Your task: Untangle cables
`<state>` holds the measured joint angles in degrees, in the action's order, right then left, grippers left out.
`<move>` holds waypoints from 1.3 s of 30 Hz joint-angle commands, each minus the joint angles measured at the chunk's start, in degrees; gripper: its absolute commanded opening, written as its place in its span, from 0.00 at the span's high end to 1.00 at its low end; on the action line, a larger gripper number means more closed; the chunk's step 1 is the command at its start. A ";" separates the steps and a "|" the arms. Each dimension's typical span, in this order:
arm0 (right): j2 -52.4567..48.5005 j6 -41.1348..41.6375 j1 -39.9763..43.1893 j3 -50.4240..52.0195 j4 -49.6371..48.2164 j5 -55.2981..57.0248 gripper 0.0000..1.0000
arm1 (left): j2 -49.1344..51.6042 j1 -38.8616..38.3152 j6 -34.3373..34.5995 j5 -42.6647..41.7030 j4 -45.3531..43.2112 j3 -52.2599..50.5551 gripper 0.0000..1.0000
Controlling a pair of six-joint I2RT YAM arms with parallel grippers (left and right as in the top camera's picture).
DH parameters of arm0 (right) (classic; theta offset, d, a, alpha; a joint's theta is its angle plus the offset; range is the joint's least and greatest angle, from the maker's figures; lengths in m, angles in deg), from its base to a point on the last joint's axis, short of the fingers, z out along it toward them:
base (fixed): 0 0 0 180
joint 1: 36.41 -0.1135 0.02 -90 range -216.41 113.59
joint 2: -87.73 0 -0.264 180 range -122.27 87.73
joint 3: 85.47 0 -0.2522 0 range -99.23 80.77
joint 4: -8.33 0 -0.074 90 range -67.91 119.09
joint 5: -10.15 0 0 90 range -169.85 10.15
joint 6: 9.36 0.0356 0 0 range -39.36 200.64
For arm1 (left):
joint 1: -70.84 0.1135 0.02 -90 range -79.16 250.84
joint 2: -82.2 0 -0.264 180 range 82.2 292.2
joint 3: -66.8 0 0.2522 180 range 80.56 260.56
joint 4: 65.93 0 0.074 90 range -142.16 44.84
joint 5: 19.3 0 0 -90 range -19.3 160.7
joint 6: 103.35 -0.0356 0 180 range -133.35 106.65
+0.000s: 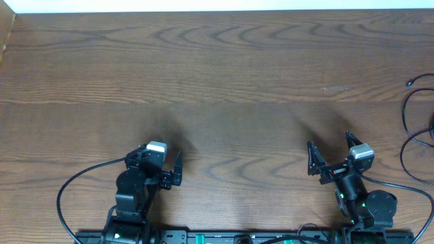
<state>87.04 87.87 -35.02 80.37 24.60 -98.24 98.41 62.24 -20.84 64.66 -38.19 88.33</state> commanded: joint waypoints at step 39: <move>0.37 0.44 -0.35 0.09 0.28 0.07 0.01 | -16.13 7.74 -0.39 2.03 10.84 -0.61 0.02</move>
<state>87.04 87.87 -35.05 80.37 24.60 -98.24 82.82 69.67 -20.88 65.53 -28.57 88.57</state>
